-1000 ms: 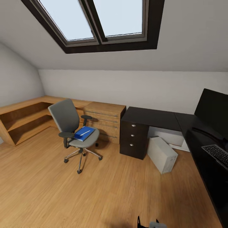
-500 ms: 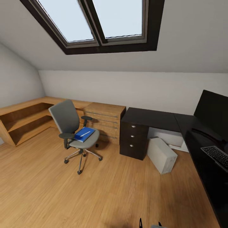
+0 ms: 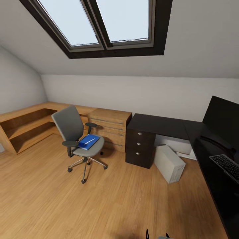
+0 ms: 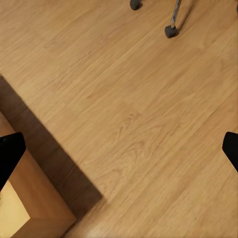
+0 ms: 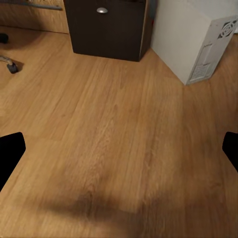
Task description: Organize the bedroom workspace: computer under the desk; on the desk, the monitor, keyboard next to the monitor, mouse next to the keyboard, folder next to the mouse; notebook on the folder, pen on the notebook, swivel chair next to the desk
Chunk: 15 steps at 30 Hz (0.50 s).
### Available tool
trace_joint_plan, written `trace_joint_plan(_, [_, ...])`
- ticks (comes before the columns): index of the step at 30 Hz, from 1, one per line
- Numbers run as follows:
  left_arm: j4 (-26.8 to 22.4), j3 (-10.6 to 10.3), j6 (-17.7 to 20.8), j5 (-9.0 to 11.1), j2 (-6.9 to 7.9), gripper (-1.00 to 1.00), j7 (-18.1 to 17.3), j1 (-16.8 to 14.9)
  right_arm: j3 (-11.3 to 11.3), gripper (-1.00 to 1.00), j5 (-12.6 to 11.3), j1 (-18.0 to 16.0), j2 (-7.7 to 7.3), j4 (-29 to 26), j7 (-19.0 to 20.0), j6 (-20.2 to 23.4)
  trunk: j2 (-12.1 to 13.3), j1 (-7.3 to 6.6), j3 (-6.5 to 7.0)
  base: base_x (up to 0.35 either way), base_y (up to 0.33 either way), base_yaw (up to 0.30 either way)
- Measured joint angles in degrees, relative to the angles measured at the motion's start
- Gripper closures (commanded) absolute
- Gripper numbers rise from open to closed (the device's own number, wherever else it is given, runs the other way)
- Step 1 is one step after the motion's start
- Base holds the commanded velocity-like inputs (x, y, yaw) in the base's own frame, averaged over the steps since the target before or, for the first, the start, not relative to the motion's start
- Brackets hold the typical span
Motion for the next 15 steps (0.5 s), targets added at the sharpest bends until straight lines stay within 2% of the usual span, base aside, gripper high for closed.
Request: trace_joint_plan(15, [-0.43,0.42,0.33,0.02,0.21,-1.00,-0.61,-0.05,0.15,-1.00,0.55,0.01,0.00,-0.14,0.05,-0.08,6.02,-3.30,2.70,0.000,0.000,0.000])
